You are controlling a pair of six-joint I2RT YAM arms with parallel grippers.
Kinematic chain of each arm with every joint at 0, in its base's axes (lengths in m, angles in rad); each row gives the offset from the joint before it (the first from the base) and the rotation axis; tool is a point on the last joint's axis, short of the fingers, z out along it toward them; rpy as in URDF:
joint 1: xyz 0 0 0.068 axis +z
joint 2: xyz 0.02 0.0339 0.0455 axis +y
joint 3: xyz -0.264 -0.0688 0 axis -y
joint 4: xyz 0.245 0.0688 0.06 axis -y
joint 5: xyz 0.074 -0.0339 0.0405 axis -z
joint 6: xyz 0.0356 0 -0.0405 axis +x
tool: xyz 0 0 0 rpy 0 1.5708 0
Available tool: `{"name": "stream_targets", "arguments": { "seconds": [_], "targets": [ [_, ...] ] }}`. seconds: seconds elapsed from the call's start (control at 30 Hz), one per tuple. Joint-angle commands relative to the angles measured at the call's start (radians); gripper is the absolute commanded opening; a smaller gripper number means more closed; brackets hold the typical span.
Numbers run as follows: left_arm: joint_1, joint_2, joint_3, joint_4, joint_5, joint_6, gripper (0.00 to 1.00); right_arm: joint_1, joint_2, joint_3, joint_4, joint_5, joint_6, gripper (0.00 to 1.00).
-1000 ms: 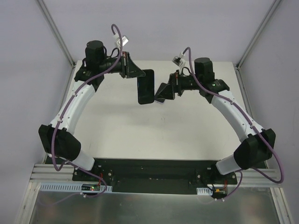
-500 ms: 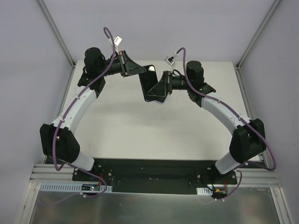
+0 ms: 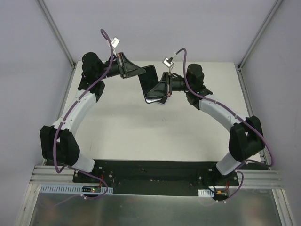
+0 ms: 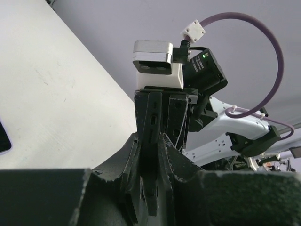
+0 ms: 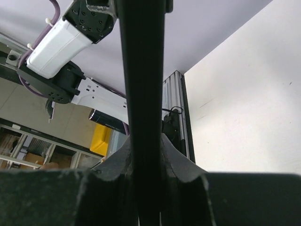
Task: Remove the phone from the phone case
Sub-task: Remove the phone case from the phone.
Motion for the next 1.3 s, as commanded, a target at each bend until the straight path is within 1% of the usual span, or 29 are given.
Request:
{"name": "stream_targets", "arguments": {
  "seconds": [0.0, 0.03, 0.07, 0.1, 0.13, 0.2, 0.23, 0.27, 0.33, 0.4, 0.43, 0.5, 0.53, 0.57, 0.67, 0.8, 0.87, 1.03, 1.13, 1.27],
  "targets": [
    [0.027, -0.05, 0.002, 0.096, 0.068, 0.059, 0.33, -0.015, -0.073, 0.063, -0.233, -0.041, -0.228, 0.0],
    [0.021, -0.053, 0.002, 0.086, 0.112, 0.094, 0.47, -0.012, -0.082, 0.104, -0.413, -0.034, -0.373, 0.0],
    [0.02, -0.057, 0.007, 0.054, 0.141, 0.137, 0.58, -0.003, -0.09, 0.149, -0.553, -0.011, -0.502, 0.0],
    [0.014, -0.065, 0.012, -0.016, 0.155, 0.198, 0.69, 0.008, -0.094, 0.182, -0.734, 0.014, -0.649, 0.0],
    [0.008, -0.069, 0.022, -0.095, 0.158, 0.261, 0.76, 0.023, -0.097, 0.221, -0.868, 0.043, -0.783, 0.0],
    [-0.005, -0.069, 0.059, -0.237, 0.168, 0.355, 0.83, 0.047, -0.101, 0.258, -1.002, 0.101, -0.911, 0.0],
    [-0.011, -0.066, 0.076, -0.297, 0.162, 0.389, 0.85, 0.057, -0.102, 0.272, -1.041, 0.129, -0.953, 0.0],
    [-0.019, -0.063, 0.093, -0.378, 0.152, 0.421, 0.87, 0.068, -0.102, 0.284, -1.088, 0.155, -1.005, 0.0],
    [-0.032, -0.056, 0.102, -0.44, 0.143, 0.455, 0.87, 0.094, -0.101, 0.311, -1.173, 0.211, -1.085, 0.0],
    [-0.046, -0.047, 0.108, -0.466, 0.142, 0.46, 0.85, 0.119, -0.098, 0.339, -1.219, 0.248, -1.132, 0.0],
    [-0.052, -0.043, 0.111, -0.472, 0.148, 0.457, 0.82, 0.125, -0.097, 0.347, -1.233, 0.261, -1.145, 0.0],
    [-0.063, -0.037, 0.111, -0.48, 0.157, 0.458, 0.72, 0.134, -0.096, 0.359, -1.244, 0.275, -1.154, 0.0],
    [-0.069, -0.034, 0.105, -0.48, 0.164, 0.458, 0.68, 0.134, -0.093, 0.364, -1.248, 0.275, -1.156, 0.0],
    [-0.074, -0.033, 0.099, -0.48, 0.171, 0.455, 0.67, 0.134, -0.093, 0.367, -1.251, 0.276, -1.156, 0.0],
    [-0.08, -0.033, 0.084, -0.48, 0.189, 0.444, 0.67, 0.136, -0.085, 0.368, -1.253, 0.285, -1.154, 0.0],
    [-0.082, -0.043, 0.07, -0.48, 0.217, 0.435, 0.7, 0.136, -0.079, 0.359, -1.253, 0.301, -1.157, 0.0],
    [-0.082, -0.046, 0.058, -0.504, 0.224, 0.434, 0.71, 0.136, -0.079, 0.359, -1.253, 0.298, -1.159, 0.0],
    [-0.083, -0.045, 0.035, -0.521, 0.22, 0.457, 0.68, 0.136, -0.074, 0.367, -1.25, 0.288, -1.153, 0.0],
    [-0.085, -0.037, 0.029, -0.524, 0.215, 0.457, 0.58, 0.136, -0.074, 0.371, -1.253, 0.288, -1.148, 0.0],
    [-0.088, -0.017, 0.036, -0.526, 0.194, 0.423, 0.37, 0.146, -0.071, 0.374, -1.251, 0.311, -1.149, 0.0]
  ]
}}
